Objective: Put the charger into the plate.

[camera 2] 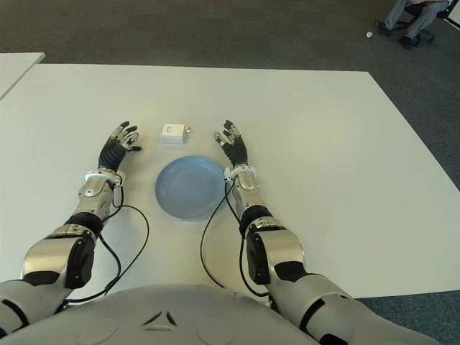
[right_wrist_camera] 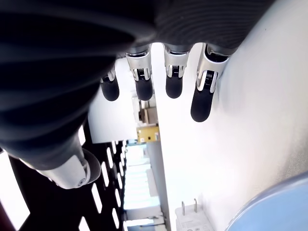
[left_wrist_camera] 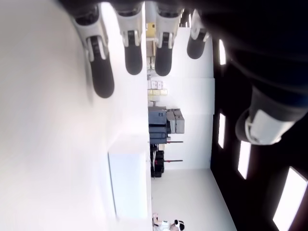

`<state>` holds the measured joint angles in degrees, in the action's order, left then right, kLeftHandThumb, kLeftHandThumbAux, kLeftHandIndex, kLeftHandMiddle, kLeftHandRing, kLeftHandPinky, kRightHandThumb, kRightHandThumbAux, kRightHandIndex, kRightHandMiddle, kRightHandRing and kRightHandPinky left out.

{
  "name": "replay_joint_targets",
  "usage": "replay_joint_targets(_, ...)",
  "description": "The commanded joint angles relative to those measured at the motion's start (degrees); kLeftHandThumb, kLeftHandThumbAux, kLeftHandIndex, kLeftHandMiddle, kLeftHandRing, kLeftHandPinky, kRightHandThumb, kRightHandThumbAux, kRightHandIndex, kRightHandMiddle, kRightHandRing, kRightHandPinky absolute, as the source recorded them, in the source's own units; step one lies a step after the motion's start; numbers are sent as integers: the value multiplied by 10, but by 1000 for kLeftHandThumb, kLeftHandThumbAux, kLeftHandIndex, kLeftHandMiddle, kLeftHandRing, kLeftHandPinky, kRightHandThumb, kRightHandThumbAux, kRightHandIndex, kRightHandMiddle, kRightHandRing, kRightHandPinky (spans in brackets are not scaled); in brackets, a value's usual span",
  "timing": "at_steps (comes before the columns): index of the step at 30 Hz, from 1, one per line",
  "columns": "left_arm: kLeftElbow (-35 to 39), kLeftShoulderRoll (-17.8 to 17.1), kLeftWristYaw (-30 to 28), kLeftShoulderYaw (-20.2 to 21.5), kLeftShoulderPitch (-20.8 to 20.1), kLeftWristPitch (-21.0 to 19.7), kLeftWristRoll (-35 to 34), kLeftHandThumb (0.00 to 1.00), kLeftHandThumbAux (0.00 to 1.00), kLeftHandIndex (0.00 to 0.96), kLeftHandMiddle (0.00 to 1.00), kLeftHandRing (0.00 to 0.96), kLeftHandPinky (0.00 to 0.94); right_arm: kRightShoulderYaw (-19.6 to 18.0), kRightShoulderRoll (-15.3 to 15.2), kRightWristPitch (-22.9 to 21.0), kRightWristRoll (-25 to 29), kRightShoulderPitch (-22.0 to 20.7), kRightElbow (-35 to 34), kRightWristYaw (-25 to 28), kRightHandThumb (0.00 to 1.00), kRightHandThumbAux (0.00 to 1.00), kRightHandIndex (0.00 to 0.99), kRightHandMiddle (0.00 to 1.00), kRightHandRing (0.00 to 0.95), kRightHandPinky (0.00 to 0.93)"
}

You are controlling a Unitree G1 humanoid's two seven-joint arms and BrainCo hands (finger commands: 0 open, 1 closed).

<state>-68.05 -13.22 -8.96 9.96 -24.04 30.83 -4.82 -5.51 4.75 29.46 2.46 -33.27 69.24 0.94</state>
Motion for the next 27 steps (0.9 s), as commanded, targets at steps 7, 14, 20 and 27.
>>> replay_joint_targets(7,5,-7,23,-19,51,-33,31,0,528,60,156,144,136,-5,35,0,6,3,8,7,0,700,5,50,31,54)
replay_joint_targets(14,65,-11,35,-29,79,-24,39,0,536,53,149,136,128,2,41,18,5,28,-17,15,0,693,9,55,38,54)
replay_joint_targets(20,120,-12,49,-41,105,-24,59,0,558,36,135,124,110,11,40,17,4,53,-48,22,0,690,10,56,40,52)
replay_joint_targets(27,196,-9,81,-52,133,-40,80,0,592,31,125,117,94,22,32,6,4,92,-109,28,0,696,13,63,44,60)
